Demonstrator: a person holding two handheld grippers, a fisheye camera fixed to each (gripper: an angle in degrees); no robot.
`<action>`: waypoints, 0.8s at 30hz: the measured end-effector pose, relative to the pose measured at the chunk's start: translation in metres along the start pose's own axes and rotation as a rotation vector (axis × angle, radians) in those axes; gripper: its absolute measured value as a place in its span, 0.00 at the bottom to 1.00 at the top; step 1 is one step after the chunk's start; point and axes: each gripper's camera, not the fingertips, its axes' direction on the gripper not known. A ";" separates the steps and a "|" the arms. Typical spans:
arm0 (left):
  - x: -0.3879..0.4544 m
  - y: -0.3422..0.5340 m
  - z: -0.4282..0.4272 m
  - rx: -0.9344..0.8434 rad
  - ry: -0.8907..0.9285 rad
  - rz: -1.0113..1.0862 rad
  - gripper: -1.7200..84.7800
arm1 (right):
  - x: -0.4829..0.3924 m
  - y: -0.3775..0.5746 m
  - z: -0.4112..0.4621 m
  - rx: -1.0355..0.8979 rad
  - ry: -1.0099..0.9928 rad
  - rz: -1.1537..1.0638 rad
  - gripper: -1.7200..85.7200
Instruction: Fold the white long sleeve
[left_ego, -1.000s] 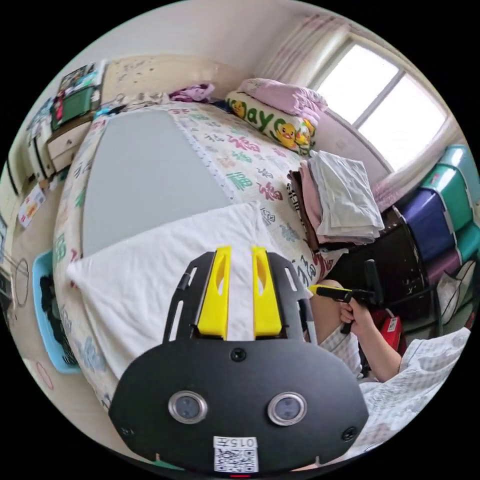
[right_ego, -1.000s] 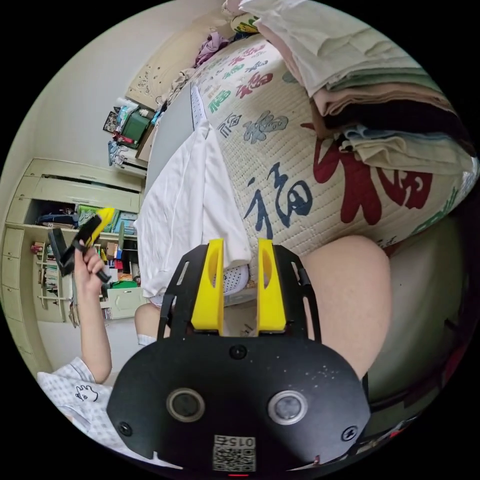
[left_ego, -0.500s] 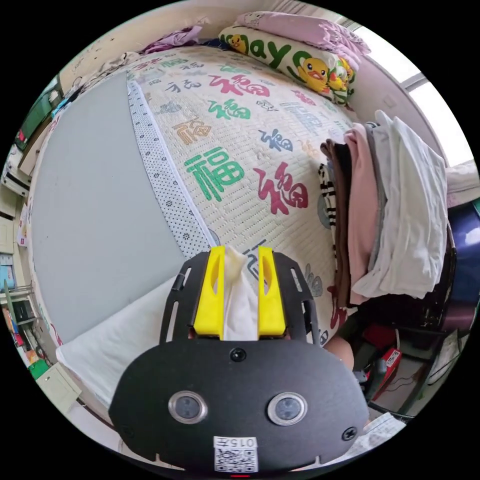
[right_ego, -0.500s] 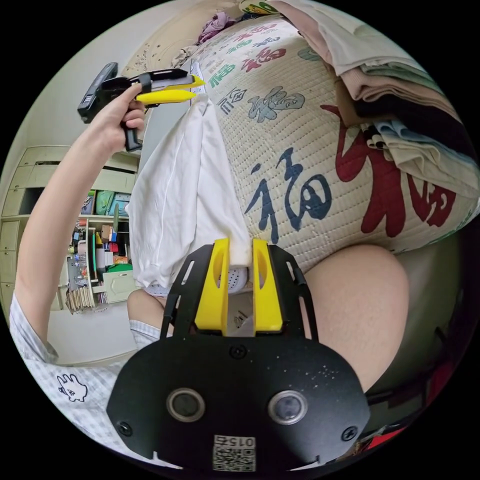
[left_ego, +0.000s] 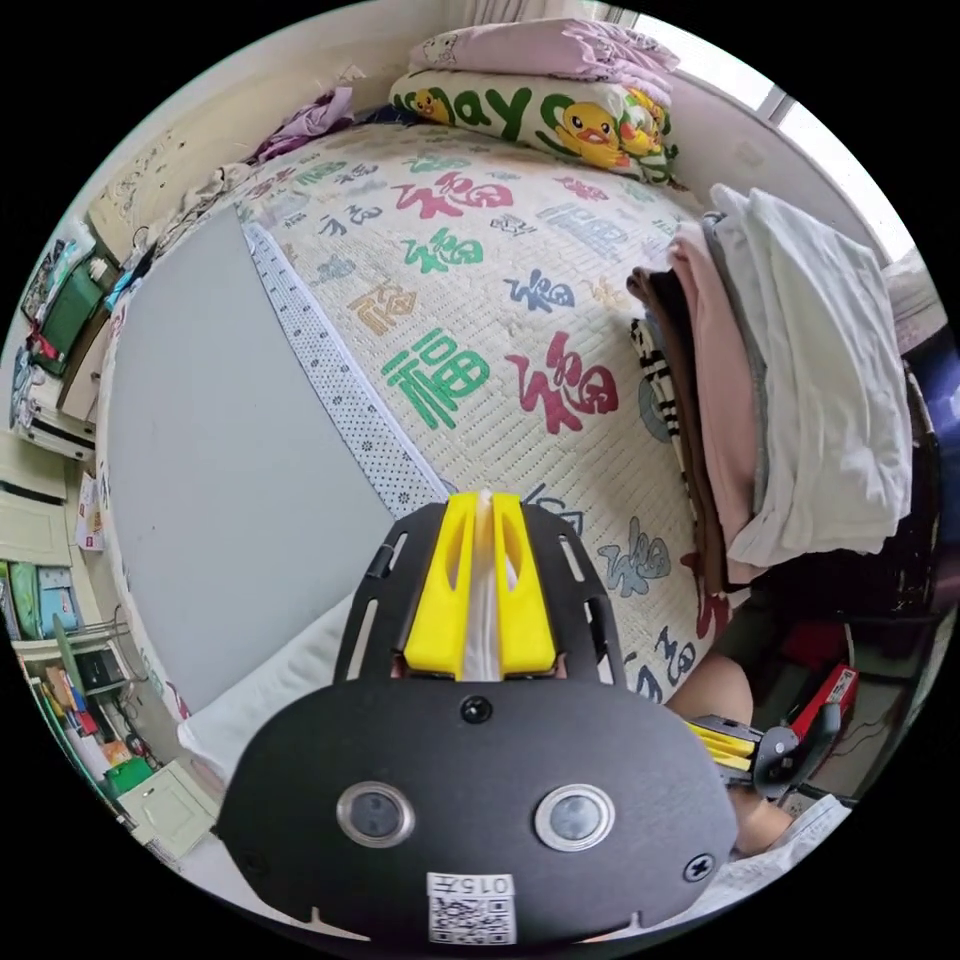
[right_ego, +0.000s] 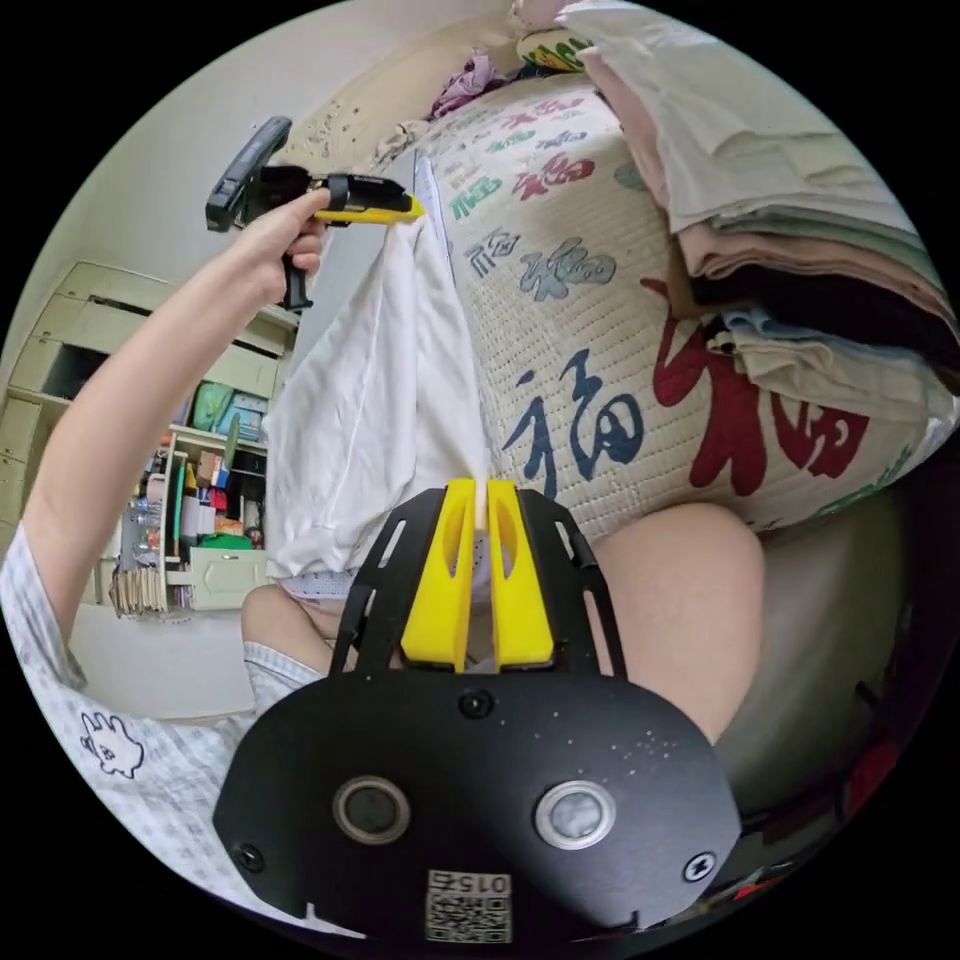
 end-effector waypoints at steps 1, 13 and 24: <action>-0.005 0.003 -0.015 0.055 0.059 0.004 0.04 | 0.006 0.001 -0.022 0.031 -0.011 0.012 0.03; -0.120 0.097 -0.080 0.364 0.566 -0.081 0.04 | -0.113 -0.013 -0.210 0.194 -0.001 -0.262 0.03; -0.349 0.310 0.028 0.405 0.648 -0.671 0.04 | -0.297 -0.063 -0.046 -0.252 -0.045 -0.548 0.03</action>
